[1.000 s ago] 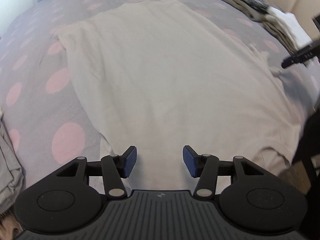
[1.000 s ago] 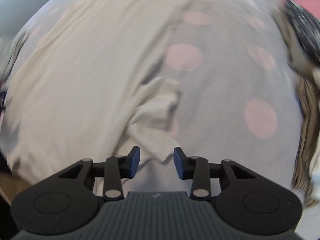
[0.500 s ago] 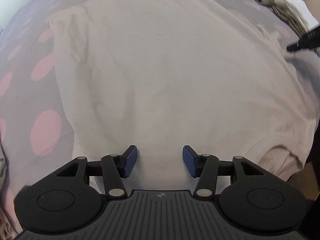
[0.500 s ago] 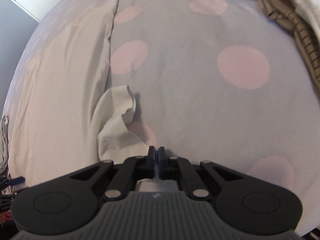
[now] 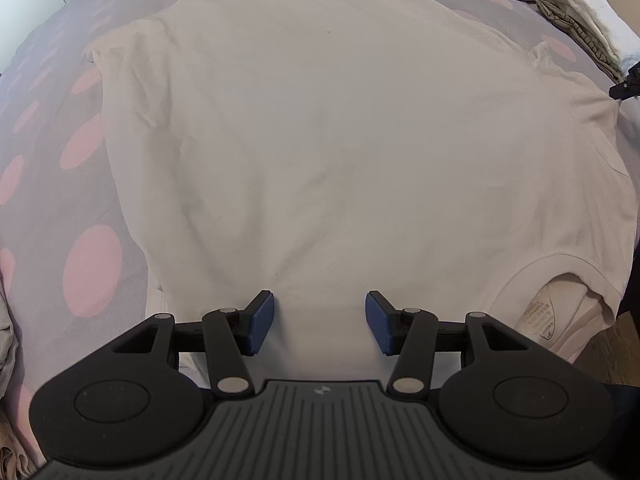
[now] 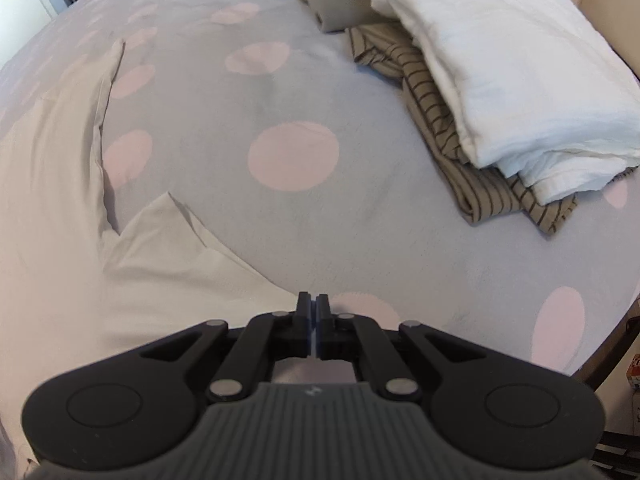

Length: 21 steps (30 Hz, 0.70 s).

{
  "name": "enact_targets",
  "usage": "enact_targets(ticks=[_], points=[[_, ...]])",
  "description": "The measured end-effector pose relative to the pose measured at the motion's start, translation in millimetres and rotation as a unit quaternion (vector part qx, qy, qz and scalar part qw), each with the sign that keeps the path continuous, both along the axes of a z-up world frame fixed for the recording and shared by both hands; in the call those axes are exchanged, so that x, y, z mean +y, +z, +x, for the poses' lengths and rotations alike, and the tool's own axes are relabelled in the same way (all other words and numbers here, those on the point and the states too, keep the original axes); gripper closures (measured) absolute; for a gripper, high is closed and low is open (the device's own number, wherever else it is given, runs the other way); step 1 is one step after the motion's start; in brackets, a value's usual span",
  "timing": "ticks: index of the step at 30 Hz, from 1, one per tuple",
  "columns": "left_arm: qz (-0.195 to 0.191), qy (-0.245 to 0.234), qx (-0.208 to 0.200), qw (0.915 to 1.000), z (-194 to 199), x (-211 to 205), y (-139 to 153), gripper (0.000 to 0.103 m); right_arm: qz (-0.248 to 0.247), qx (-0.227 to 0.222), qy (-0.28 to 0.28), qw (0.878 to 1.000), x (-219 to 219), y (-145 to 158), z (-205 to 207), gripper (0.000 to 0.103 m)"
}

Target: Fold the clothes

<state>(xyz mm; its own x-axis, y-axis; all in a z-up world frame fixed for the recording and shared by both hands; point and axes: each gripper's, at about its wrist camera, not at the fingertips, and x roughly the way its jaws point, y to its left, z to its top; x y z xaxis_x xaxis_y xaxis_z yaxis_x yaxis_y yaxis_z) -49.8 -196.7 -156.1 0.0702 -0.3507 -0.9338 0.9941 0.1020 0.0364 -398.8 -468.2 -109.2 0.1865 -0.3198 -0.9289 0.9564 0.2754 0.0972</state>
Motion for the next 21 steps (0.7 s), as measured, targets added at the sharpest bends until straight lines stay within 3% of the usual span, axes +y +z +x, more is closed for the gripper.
enact_targets(ticks=[2, 3, 4, 5, 8, 12, 17, 21], points=[[-0.007, 0.002, 0.009, 0.9999, 3.2, 3.1, 5.7, 0.054, -0.016, 0.008, 0.004, 1.000, 1.6, 2.3, 5.6, 0.093], [-0.015, 0.007, 0.017, 0.9997, 6.0, 4.0, 12.0, 0.054, -0.039, 0.020, 0.004, 0.999, 3.8, 8.7, 7.4, 0.084], [-0.024, 0.013, 0.026, 0.9993, 10.2, 6.7, 18.8, 0.054, -0.064, 0.026, 0.004, 0.998, 5.8, 15.5, 9.2, 0.068], [-0.033, 0.019, 0.035, 0.9987, 14.6, 9.3, 25.6, 0.054, -0.091, 0.025, 0.006, 0.996, 8.1, 22.3, 11.1, 0.065], [-0.059, 0.039, 0.057, 0.9959, 39.3, 5.8, 47.3, 0.054, -0.145, 0.001, 0.021, 0.989, 14.9, 38.1, 20.0, 0.064], [-0.065, 0.087, 0.035, 0.9934, 80.4, 5.9, 63.9, 0.056, -0.172, -0.014, 0.064, 0.983, 21.3, 43.8, 43.6, 0.060], [-0.020, 0.134, 0.017, 0.9906, 119.0, 9.3, 44.2, 0.067, -0.206, -0.001, 0.130, 0.970, 36.9, 48.2, 70.0, 0.060], [0.010, 0.129, 0.029, 0.9912, 124.7, 11.8, 17.0, 0.069, -0.220, 0.007, 0.162, 0.962, 45.2, 49.2, 79.6, 0.058]])
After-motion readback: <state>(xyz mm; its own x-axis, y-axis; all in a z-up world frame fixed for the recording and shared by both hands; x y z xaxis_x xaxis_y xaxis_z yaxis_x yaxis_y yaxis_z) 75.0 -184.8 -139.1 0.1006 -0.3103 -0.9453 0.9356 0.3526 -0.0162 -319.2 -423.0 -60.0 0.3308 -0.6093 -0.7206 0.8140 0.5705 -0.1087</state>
